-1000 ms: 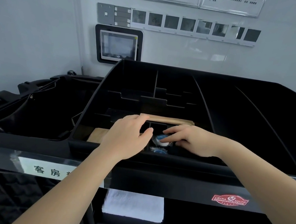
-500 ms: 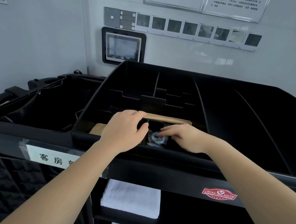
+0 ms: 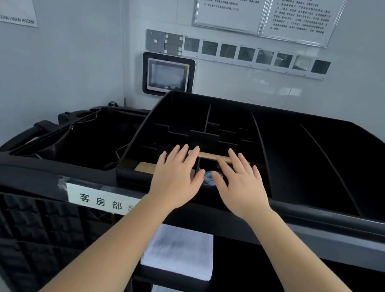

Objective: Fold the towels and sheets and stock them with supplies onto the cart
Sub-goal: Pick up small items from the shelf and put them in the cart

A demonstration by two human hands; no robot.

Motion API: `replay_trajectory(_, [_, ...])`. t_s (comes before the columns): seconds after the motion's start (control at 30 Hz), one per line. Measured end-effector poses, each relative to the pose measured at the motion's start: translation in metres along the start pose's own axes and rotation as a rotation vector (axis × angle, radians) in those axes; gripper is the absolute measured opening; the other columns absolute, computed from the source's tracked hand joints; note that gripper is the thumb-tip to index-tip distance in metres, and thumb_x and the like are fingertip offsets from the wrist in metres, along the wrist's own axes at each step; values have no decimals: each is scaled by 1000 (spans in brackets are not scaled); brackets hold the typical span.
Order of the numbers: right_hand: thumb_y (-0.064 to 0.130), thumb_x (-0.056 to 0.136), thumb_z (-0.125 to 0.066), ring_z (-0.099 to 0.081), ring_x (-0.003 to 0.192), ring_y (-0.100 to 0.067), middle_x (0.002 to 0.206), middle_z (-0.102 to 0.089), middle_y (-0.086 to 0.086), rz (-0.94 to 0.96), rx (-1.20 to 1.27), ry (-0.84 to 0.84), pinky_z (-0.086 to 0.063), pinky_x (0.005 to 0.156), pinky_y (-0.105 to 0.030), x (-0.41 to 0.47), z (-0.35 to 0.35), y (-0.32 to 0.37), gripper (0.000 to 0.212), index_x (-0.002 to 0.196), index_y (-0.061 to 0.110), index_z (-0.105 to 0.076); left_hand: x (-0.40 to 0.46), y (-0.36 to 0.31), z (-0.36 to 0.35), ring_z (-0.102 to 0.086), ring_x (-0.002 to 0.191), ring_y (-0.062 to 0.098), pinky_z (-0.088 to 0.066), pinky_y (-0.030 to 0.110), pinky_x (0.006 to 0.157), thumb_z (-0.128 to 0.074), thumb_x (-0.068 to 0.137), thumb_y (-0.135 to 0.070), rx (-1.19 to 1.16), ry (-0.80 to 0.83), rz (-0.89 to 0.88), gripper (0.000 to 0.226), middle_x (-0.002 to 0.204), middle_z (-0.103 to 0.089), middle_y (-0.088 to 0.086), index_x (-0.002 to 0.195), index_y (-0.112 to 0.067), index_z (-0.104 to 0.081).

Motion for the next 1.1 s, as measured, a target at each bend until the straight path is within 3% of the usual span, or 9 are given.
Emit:
replay_trajectory(0.13, [65, 88, -6, -1, 149, -19, 161, -11, 5, -124, -35, -34, 0, 118, -48, -32, -1, 12, 67, 149, 40, -23, -20, -5, 0, -9, 148, 23, -10, 45, 119, -28, 94, -54, -55, -1, -24, 66, 160, -19, 4, 153, -26, -18])
replay_trajectory(0.4, [55, 97, -28, -15, 147, -22, 157, -28, -3, -451, 5, -203, -12, 120, -45, -129, 14, 38, 55, 147, 32, -36, -80, -32, 7, -3, 149, 23, -3, 42, 120, -31, 97, -51, -205, 63, -244, 65, 161, -14, 5, 153, -24, -16])
replay_trajectory(0.53, [54, 96, -25, -15, 147, -20, 156, -28, -1, -649, -16, -227, -13, 120, -44, -204, 26, 44, 56, 147, 33, -35, -126, -65, 3, 0, 149, 23, -2, 43, 120, -31, 98, -51, -282, 175, -374, 65, 162, -11, 4, 154, -24, -13])
replay_trajectory(0.87, [54, 98, -29, -15, 146, -17, 157, -26, 5, -1219, -169, -294, -14, 119, -40, -469, 92, 45, 53, 147, 35, -32, -301, -234, 26, -5, 149, 23, -8, 44, 119, -31, 98, -51, -519, 429, -833, 64, 161, -15, 5, 154, -22, -17])
replay_trajectory(1.1, [51, 98, -33, -15, 146, -16, 157, -26, 5, -1627, -293, -408, -15, 118, -37, -693, 151, 101, 52, 147, 35, -34, -489, -359, 84, -3, 149, 19, -2, 41, 120, -35, 97, -49, -679, 637, -1182, 66, 162, -11, 3, 154, -26, -12])
Point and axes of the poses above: each hand's wrist, its own x-axis towards the middle knuckle, its own z-axis out of the back of the hand, y = z × x, the point moved 5 cm from there along x, towards the middle knuckle
